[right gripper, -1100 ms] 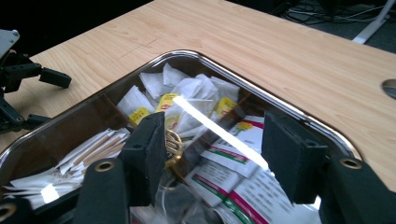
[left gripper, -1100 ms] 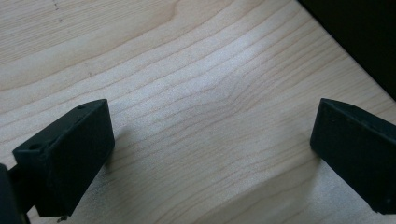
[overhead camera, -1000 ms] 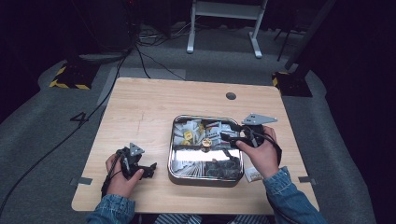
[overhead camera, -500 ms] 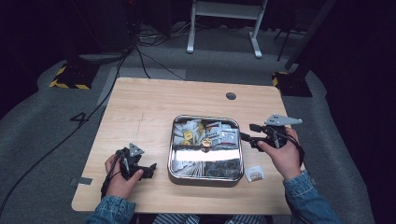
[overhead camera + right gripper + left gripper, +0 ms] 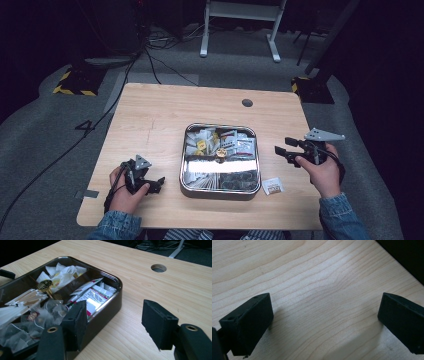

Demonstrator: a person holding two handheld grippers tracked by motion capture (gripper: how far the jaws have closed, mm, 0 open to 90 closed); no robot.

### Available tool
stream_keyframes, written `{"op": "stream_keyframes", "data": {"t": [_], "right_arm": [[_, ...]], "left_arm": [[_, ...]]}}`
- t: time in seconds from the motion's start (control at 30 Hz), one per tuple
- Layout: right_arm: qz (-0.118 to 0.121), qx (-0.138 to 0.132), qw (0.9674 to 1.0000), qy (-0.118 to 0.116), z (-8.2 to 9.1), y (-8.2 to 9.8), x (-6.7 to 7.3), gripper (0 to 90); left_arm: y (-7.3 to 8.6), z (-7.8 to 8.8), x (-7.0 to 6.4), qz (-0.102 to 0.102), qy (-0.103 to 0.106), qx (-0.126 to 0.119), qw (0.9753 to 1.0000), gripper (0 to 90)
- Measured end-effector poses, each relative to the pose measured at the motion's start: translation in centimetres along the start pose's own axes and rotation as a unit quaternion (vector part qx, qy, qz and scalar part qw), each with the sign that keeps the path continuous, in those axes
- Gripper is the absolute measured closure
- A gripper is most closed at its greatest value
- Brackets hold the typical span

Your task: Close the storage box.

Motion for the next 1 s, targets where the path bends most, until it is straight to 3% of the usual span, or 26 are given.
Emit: {"op": "stream_keyframes", "data": {"t": [0.1,0.37,0.77,1.0], "right_arm": [[-0.02,-0.015,0.9996,0.013,0.5,0.9,-0.9,38.5],[-0.034,0.009,0.9988,0.032,0.7,3.2,-2.9,38.7],[-0.038,0.046,0.9973,0.044,0.0,6.9,-4.9,37.4],[-0.026,0.062,0.9963,0.053,-0.8,8.8,-5.6,37.0]], "left_arm": [[0.0,0.0,0.0,-0.001,0.001,0.001,1.0,0.4],[0.0,0.0,0.0,-0.001,0.001,0.001,1.0,0.4],[0.0,0.0,0.0,-0.001,0.001,0.001,1.0,0.4],[0.0,0.0,0.0,-0.001,0.001,0.001,1.0,0.4]]}}
Point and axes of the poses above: each handheld gripper's, and its own axes: z roughly backward along the jaws, y roughly out of its underside, x roughly to its left, the point moved 4 cm from there along -z, roughly forward along the jaws, and after that the axes turned 3 degrees about y, right-handed, at the moved point
